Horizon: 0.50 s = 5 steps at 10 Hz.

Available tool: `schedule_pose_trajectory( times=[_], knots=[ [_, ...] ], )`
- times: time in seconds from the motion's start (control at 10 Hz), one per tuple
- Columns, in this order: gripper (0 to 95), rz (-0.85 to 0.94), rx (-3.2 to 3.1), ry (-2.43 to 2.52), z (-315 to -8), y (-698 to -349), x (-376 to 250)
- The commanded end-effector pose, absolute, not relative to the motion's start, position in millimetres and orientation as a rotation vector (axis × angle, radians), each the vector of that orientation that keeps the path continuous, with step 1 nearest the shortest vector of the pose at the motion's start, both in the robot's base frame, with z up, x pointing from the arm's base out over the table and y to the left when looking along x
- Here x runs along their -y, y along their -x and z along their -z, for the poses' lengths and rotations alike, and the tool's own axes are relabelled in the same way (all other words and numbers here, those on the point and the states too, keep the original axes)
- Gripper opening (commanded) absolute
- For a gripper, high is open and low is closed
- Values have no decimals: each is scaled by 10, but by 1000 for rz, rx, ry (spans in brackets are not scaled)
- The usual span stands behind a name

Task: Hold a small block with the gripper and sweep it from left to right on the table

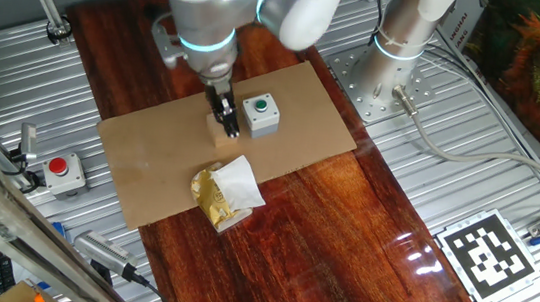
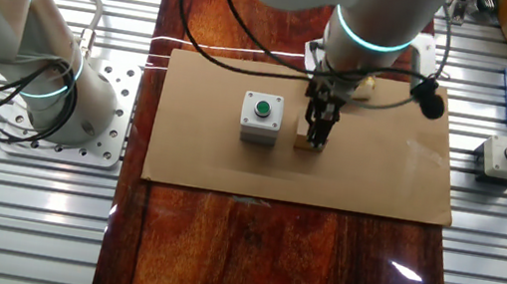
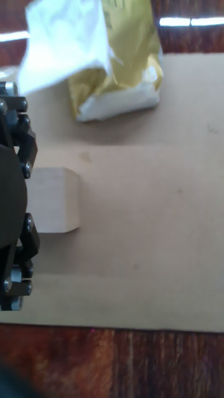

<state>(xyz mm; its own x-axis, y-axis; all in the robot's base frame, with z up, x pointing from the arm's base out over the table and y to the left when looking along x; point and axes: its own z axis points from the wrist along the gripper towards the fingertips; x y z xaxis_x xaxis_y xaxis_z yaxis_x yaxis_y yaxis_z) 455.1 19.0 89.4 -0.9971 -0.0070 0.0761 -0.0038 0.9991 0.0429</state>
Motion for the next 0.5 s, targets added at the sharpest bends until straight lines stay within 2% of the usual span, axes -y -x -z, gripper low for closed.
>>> schedule_pose_trajectory(
  times=[0.1, 0.3, 0.4, 0.5],
  knots=[
    [950, 58, 3067, -16, -1019, -4628, -215],
    [950, 59, 3068, -7, -1127, -4724, -236],
    [760, 51, 3068, -6, -1171, -4807, -247],
    [760, 55, 3068, 0, -1186, -4847, -254]
  ],
)
